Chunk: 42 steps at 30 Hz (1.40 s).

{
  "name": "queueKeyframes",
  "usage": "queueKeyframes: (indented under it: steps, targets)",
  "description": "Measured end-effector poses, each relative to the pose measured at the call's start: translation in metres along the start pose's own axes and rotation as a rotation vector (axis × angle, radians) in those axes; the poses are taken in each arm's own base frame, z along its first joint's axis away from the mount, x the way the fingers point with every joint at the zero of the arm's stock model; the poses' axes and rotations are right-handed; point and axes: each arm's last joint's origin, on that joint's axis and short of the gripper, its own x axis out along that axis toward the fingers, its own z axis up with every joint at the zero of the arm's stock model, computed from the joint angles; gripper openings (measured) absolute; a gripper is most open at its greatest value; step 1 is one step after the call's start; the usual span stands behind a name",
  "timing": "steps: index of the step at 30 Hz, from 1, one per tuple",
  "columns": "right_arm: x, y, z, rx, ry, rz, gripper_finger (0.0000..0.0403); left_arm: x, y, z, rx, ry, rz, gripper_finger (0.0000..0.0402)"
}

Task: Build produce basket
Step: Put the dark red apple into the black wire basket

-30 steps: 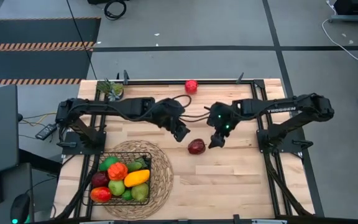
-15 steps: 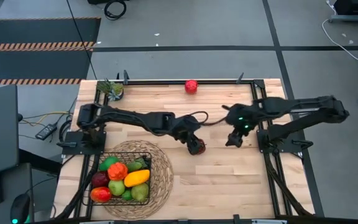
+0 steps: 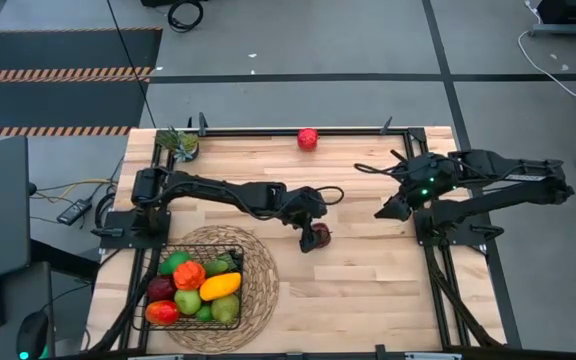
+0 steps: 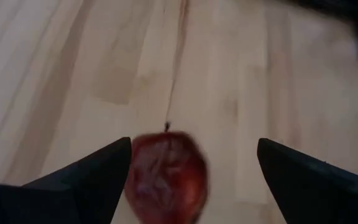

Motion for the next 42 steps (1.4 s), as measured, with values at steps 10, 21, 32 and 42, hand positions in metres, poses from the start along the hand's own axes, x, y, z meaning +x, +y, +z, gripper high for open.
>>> queueKeyframes:
  steps: [10,21,32,42]
  targets:
    - [0.0,0.0,0.0,0.041,-0.001,-0.003,0.0351,0.034,0.006,-0.022,0.082,0.089,0.043,0.0356]
    - [0.0,0.0,0.0,0.058,0.001,-0.005,0.035,0.063,0.001,-0.039,0.047,0.112,0.044,0.0356]
    - [0.0,-0.001,0.001,0.046,-0.019,-0.02,0.035,0.047,-0.005,-0.036,0.072,0.135,0.038,0.034]
    - [0.0,-0.001,0.001,-0.004,-0.044,-0.035,0.0349,0.012,-0.008,-0.037,0.046,0.273,0.077,0.029]
